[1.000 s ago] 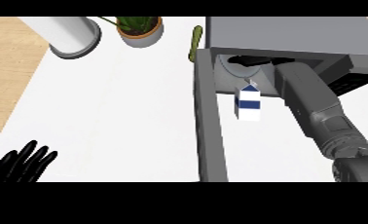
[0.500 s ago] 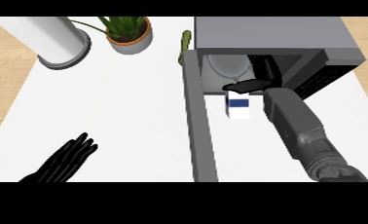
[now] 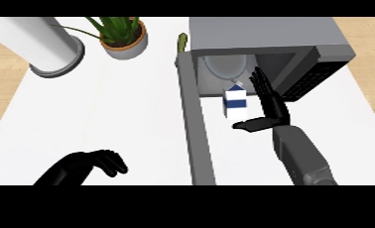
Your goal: Pick up the milk, place it into the microwave and close the microwave
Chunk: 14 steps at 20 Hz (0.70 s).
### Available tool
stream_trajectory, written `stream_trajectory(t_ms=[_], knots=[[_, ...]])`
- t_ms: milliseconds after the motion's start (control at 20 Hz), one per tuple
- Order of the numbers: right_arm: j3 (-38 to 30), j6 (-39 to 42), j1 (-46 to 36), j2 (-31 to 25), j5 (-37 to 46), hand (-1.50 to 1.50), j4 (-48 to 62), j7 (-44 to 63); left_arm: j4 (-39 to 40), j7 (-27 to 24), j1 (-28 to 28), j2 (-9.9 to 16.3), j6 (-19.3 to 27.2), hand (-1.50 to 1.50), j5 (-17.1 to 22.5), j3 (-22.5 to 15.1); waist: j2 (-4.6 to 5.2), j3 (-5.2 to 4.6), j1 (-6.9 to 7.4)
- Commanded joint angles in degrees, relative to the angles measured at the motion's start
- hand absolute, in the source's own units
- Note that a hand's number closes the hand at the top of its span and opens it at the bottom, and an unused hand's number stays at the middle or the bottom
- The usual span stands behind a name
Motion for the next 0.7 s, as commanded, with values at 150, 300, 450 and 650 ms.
stream_trajectory(t_ms=[150, 300, 450, 650], knots=[[2.46, 1.67, 13.17, -1.67, -0.01, -1.5, -9.17, -1.37, 7.58, -3.33, -3.35, -1.67, 2.97, 1.5, -9.5, -3.25, -0.33, -0.17, -1.46], [2.36, 5.46, 18.66, -5.0, -1.28, -1.5, -13.73, -1.52, 10.72, -3.5, -7.98, -1.69, 4.77, 1.5, -13.5, -5.4, -0.21, -0.19, -2.16], [2.04, 7.32, 25.56, -5.67, -3.48, -1.5, -20.37, -2.82, 12.61, -5.48, -9.71, -1.59, 5.57, 1.5, -17.24, -7.85, -0.06, -0.17, -1.75], [2.37, 10.99, 33.14, -7.5, -6.8, -1.5, -31.51, 0.13, 18.84, -8.43, -14.03, -1.76, 7.86, 1.5, -19.04, -10.76, 0.2, -0.18, -1.35]])
